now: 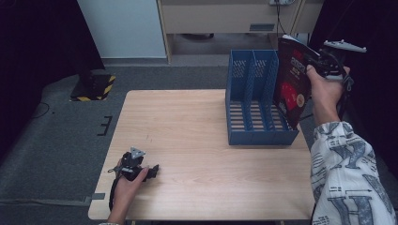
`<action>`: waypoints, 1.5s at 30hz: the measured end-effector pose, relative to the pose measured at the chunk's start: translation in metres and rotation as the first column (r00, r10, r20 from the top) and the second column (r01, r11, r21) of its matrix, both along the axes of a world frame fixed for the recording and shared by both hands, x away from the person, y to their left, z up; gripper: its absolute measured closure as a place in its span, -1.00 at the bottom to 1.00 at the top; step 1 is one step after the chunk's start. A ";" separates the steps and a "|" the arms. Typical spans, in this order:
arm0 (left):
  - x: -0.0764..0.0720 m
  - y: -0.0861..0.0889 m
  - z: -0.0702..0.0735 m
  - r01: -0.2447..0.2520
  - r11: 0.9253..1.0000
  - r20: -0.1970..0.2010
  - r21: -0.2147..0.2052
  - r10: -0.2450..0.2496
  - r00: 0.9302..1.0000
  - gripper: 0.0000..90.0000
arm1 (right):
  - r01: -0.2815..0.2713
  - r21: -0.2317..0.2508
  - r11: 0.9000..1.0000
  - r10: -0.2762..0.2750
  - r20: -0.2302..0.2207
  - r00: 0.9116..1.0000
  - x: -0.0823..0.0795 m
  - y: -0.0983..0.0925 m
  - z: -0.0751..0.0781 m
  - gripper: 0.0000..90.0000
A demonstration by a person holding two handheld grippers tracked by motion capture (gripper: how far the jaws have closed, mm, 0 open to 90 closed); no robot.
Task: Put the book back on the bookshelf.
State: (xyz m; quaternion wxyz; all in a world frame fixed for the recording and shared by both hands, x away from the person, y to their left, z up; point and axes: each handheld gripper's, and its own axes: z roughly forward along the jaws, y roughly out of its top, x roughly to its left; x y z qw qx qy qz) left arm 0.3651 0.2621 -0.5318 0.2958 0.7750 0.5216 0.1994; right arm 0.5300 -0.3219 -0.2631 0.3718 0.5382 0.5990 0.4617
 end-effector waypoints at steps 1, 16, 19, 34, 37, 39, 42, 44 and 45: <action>0.000 0.000 0.000 0.000 1.000 0.000 0.000 0.000 1.000 -0.91 | 0.002 0.001 1.000 -0.002 0.002 1.000 0.000 -0.001 -0.001 0.94; 0.000 0.000 0.000 -0.001 1.000 0.001 -0.002 0.001 1.000 -0.91 | 0.018 0.027 0.999 -0.019 0.037 0.999 0.001 -0.004 -0.014 0.94; 0.000 0.000 0.000 -0.001 1.000 0.001 -0.002 0.001 1.000 -0.91 | 0.009 0.022 1.000 -0.010 0.039 0.999 0.001 -0.002 -0.014 0.93; 0.000 0.000 0.000 0.000 1.000 0.002 -0.004 0.000 1.000 -0.91 | -0.013 0.026 1.000 0.012 0.046 0.999 0.006 0.002 -0.024 0.93; 0.000 0.000 0.000 0.000 1.000 0.002 -0.004 0.000 1.000 -0.91 | -0.020 0.023 1.000 0.019 0.047 0.999 0.007 0.004 -0.028 0.93; 0.000 0.000 0.000 -0.001 1.000 0.002 -0.005 0.001 1.000 -0.91 | -0.023 0.018 1.000 0.023 0.043 0.999 0.007 0.006 -0.032 0.93; 0.000 0.000 0.000 0.000 1.000 0.002 -0.005 0.000 1.000 -0.91 | -0.026 0.024 0.999 0.025 0.032 0.999 0.007 0.006 -0.039 0.93; 0.000 0.000 0.000 0.000 1.000 0.001 -0.007 0.000 1.000 -0.91 | -0.025 0.024 0.999 0.024 0.027 0.999 0.007 0.007 -0.043 0.93; 0.000 0.000 0.000 0.000 1.000 0.001 -0.007 0.000 1.000 -0.91 | -0.027 0.026 0.999 0.026 0.022 0.999 0.007 0.007 -0.045 0.93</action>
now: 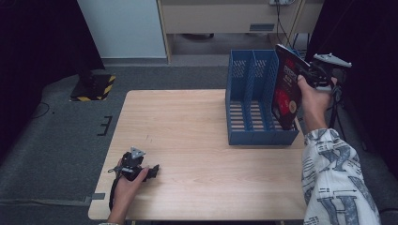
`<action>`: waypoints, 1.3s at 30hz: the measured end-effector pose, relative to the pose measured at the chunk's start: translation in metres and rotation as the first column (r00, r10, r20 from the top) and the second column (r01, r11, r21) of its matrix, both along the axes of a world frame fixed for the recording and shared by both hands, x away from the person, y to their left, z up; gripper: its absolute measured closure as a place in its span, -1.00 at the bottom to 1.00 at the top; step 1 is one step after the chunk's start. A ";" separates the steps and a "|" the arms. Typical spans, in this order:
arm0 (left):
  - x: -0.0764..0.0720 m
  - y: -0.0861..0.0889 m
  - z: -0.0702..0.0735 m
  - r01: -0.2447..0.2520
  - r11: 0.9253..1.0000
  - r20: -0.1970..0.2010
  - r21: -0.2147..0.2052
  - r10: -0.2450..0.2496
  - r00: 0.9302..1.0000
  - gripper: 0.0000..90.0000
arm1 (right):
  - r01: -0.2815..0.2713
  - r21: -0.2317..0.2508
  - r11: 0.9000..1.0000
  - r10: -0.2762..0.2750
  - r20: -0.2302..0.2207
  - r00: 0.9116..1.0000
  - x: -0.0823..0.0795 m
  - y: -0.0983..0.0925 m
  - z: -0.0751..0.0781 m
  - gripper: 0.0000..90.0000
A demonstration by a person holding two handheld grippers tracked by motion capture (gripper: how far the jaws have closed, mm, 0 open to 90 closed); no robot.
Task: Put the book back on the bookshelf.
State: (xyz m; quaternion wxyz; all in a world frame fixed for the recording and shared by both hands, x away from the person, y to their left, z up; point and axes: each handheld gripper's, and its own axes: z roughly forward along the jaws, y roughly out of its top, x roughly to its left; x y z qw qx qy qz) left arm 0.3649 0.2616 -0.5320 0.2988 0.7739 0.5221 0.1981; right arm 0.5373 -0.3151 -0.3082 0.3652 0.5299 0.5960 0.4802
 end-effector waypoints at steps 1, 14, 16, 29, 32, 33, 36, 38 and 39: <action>0.000 0.000 0.000 0.000 1.000 0.000 0.000 0.000 1.000 -0.91 | -0.002 0.001 1.000 0.002 -0.002 1.000 0.000 0.000 -0.002 0.93; 0.000 0.000 0.000 0.004 1.000 -0.002 0.005 -0.004 1.000 -0.91 | -0.031 -0.019 0.999 0.030 -0.022 0.999 -0.002 0.005 -0.017 0.93; 0.000 0.000 0.000 0.006 1.000 -0.002 0.006 -0.006 1.000 -0.91 | -0.034 -0.019 0.999 0.033 -0.024 0.999 -0.002 0.006 -0.019 0.93; 0.000 -0.001 0.000 0.008 1.000 0.001 0.009 -0.008 1.000 -0.92 | -0.056 -0.054 0.997 0.052 -0.070 0.996 -0.011 0.004 -0.018 0.90; 0.000 -0.001 0.000 0.007 1.000 0.001 0.009 -0.007 1.000 -0.92 | -0.058 -0.068 0.996 0.052 -0.082 0.995 -0.013 0.005 -0.020 0.90; 0.000 -0.001 0.000 0.007 1.000 0.001 0.009 -0.007 1.000 -0.92 | -0.057 -0.070 0.996 0.052 -0.080 0.995 -0.014 0.005 -0.021 0.90; 0.000 -0.001 0.000 0.007 1.000 0.001 0.009 -0.007 1.000 -0.92 | -0.061 -0.068 0.996 0.055 -0.082 0.995 -0.015 0.004 -0.021 0.90; 0.000 -0.001 0.000 0.007 1.000 0.001 0.009 -0.007 1.000 -0.92 | -0.063 -0.075 0.995 0.056 -0.086 0.995 -0.016 0.005 -0.021 0.90; 0.000 -0.001 0.000 0.007 1.000 0.001 0.009 -0.007 1.000 -0.92 | -0.067 -0.076 0.995 0.060 -0.088 0.994 -0.017 0.005 -0.021 0.89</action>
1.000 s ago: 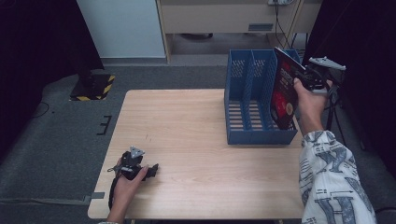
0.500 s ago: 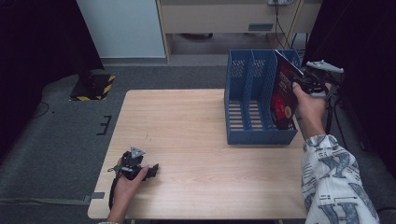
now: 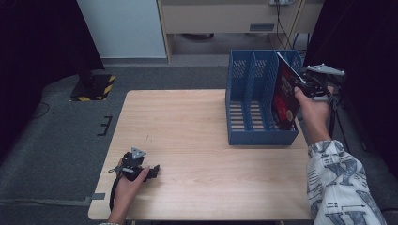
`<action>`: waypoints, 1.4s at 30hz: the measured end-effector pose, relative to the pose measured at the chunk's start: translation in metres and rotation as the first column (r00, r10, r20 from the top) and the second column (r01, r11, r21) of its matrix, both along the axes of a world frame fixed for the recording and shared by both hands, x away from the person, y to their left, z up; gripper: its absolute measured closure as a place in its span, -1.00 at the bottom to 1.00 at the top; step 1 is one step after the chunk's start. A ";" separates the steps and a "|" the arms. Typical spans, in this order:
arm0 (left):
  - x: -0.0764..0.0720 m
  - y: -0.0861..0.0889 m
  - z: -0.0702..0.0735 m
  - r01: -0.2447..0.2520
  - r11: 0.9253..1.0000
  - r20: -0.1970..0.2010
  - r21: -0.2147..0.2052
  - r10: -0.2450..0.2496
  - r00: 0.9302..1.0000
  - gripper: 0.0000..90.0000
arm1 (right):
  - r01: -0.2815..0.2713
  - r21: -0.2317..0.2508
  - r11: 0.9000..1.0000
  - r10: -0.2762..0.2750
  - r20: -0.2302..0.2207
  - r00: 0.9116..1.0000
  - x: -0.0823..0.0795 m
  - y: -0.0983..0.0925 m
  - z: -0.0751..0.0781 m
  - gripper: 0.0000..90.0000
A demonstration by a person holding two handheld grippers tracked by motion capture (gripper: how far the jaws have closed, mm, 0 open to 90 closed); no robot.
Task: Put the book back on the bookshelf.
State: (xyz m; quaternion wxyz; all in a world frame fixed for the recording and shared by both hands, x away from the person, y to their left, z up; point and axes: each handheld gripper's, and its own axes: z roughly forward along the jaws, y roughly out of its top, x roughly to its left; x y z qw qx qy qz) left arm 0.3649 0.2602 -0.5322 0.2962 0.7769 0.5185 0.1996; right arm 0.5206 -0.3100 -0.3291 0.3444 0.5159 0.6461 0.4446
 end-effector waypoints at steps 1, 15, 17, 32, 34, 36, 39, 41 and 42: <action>0.000 0.000 0.000 0.000 1.000 0.000 0.000 0.000 1.000 -0.92 | 0.000 -0.001 1.000 0.000 -0.001 1.000 0.000 0.000 0.000 0.89; 0.000 0.000 0.000 0.003 1.000 -0.001 0.001 -0.003 1.000 -0.92 | -0.036 -0.034 0.999 0.034 -0.061 0.998 -0.004 0.002 0.001 0.78; 0.000 0.000 0.000 0.003 1.000 -0.001 0.001 -0.003 1.000 -0.92 | -0.042 -0.039 0.998 0.039 -0.075 0.996 -0.003 0.002 0.001 0.75; -0.001 -0.001 0.000 0.005 1.000 0.002 -0.001 -0.005 1.000 -0.92 | -0.070 -0.089 0.994 0.055 -0.156 0.986 0.009 0.008 0.005 0.62; -0.001 -0.001 0.000 0.006 1.000 0.003 -0.002 -0.006 1.000 -0.92 | -0.065 -0.092 0.994 0.048 -0.169 0.984 0.012 0.008 0.004 0.62; -0.001 -0.001 0.000 0.006 1.000 0.004 -0.002 -0.006 1.000 -0.92 | -0.065 -0.092 0.994 0.048 -0.175 0.983 0.013 0.008 0.003 0.62; -0.001 -0.002 -0.001 0.005 1.000 0.007 -0.005 -0.005 1.000 -0.92 | -0.070 -0.099 0.993 0.050 -0.190 0.980 0.015 0.009 0.001 0.65; -0.001 -0.002 -0.001 0.005 1.000 0.008 -0.005 -0.004 1.000 -0.92 | -0.068 -0.104 0.992 0.047 -0.194 0.980 0.015 0.009 0.002 0.69; -0.001 -0.002 -0.001 0.005 1.000 0.008 -0.005 -0.005 1.000 -0.92 | -0.073 -0.106 0.992 0.051 -0.196 0.979 0.015 0.009 0.003 0.73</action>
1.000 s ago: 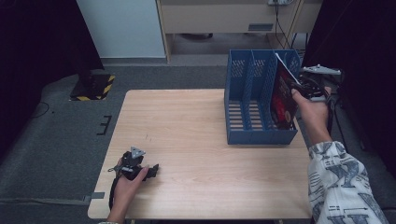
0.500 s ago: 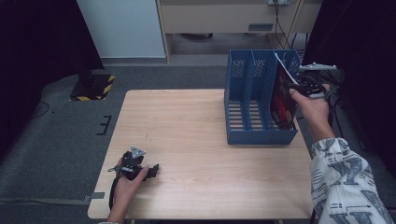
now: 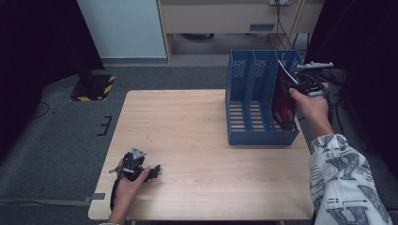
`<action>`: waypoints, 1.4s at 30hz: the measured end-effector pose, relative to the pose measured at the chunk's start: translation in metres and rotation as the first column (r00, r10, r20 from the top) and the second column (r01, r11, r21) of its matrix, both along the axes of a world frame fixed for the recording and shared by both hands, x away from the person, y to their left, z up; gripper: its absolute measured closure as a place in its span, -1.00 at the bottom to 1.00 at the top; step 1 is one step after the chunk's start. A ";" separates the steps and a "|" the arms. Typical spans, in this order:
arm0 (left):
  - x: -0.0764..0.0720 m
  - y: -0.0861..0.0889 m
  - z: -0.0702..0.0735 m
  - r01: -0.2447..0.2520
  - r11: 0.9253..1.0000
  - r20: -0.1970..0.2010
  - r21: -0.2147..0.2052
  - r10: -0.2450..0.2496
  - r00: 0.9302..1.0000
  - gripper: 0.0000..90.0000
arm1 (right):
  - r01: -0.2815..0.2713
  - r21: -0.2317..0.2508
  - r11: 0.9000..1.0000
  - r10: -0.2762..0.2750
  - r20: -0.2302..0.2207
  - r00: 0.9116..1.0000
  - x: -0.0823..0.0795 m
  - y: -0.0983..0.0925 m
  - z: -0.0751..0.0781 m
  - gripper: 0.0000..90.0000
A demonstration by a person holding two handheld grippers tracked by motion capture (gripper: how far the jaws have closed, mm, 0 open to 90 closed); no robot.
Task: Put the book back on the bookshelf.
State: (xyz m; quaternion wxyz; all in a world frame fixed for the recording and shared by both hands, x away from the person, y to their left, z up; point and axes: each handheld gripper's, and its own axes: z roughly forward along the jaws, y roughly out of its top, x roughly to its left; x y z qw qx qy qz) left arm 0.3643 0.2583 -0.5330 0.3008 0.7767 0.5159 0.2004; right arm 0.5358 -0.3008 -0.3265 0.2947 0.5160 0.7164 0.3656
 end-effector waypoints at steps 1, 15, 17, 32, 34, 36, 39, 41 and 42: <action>0.000 0.000 0.000 0.002 1.000 -0.001 0.000 -0.002 1.000 -0.92 | 0.002 -0.005 1.000 -0.002 0.001 1.000 0.000 0.000 0.000 0.76; -0.001 0.000 0.000 0.005 1.000 -0.003 0.000 -0.005 1.000 -0.92 | 0.034 0.052 0.998 -0.036 0.040 0.999 -0.006 -0.015 0.005 0.94; -0.001 0.000 0.000 0.005 1.000 -0.002 -0.001 -0.005 1.000 -0.92 | 0.033 0.053 0.998 -0.036 0.045 0.998 -0.006 -0.017 0.006 0.94; -0.001 0.001 0.001 0.006 1.000 -0.003 -0.002 -0.006 1.000 -0.91 | 0.084 0.057 0.995 -0.089 0.087 0.992 -0.001 -0.018 0.009 0.94; 0.000 0.000 0.000 0.004 1.000 -0.002 -0.005 -0.004 1.000 -0.92 | 0.093 0.057 0.994 -0.098 0.087 0.991 0.001 -0.018 0.010 0.94; 0.000 0.000 0.000 0.003 1.000 -0.002 -0.005 -0.003 1.000 -0.92 | 0.102 0.060 0.993 -0.108 0.092 0.990 0.003 -0.019 0.011 0.94; 0.000 0.000 0.000 0.004 1.000 -0.002 -0.006 -0.004 1.000 -0.92 | 0.112 0.060 0.992 -0.117 0.097 0.988 0.005 -0.019 0.011 0.94; 0.000 0.000 0.000 0.004 1.000 -0.001 -0.005 -0.004 1.000 -0.92 | 0.125 0.052 0.991 -0.130 0.102 0.986 0.005 -0.019 0.011 0.94; 0.000 0.000 0.000 0.005 1.000 -0.001 -0.005 -0.005 1.000 -0.92 | 0.131 0.055 0.990 -0.136 0.105 0.985 0.006 -0.019 0.011 0.94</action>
